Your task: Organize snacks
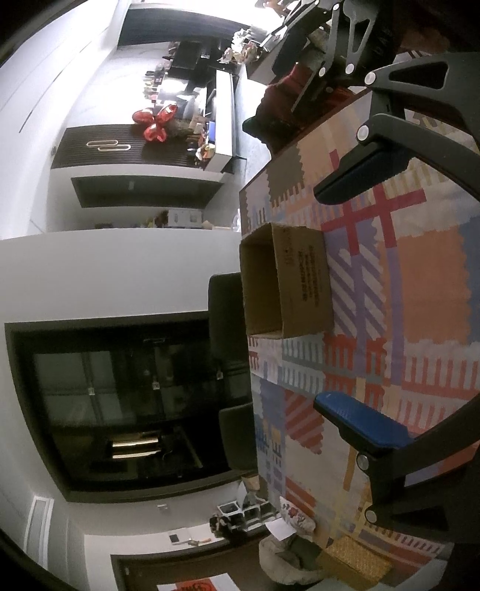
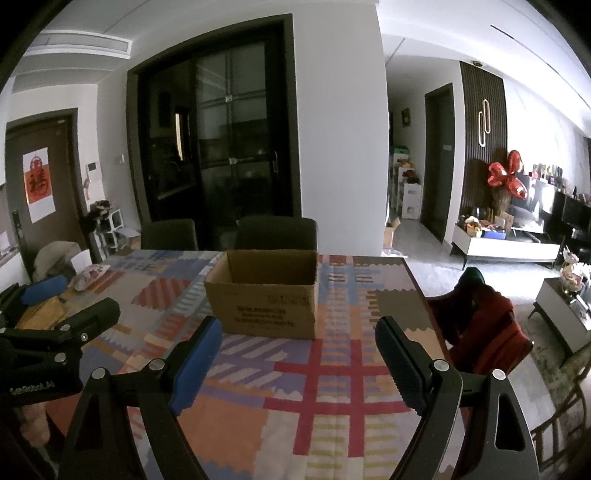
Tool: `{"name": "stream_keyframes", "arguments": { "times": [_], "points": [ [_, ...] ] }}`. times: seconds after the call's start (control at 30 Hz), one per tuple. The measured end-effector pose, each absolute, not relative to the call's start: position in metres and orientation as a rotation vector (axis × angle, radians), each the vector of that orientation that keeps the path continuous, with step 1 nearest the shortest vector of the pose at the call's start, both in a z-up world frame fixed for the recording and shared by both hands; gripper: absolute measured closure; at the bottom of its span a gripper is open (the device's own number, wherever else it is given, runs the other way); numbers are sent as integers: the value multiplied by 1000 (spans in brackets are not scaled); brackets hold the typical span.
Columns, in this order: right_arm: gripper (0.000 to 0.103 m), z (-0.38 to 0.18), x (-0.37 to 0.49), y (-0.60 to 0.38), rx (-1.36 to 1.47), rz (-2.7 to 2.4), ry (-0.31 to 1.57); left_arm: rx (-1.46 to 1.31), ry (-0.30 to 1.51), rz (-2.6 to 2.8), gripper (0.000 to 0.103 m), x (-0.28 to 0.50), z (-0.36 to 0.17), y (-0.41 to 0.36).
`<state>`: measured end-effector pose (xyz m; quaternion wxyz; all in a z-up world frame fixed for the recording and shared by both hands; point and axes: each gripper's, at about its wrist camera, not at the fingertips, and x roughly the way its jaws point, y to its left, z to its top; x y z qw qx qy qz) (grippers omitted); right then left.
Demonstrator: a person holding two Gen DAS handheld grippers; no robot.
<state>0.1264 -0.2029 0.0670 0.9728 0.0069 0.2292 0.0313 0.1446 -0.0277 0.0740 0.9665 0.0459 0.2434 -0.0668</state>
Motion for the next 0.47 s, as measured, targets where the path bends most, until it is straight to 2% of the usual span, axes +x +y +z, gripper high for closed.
{"name": "stream_keyframes", "arguments": {
  "times": [0.47],
  "points": [
    [17,66,126,-205,14,66,471,92,491,-134,0,148,74,-30]
  ]
}}
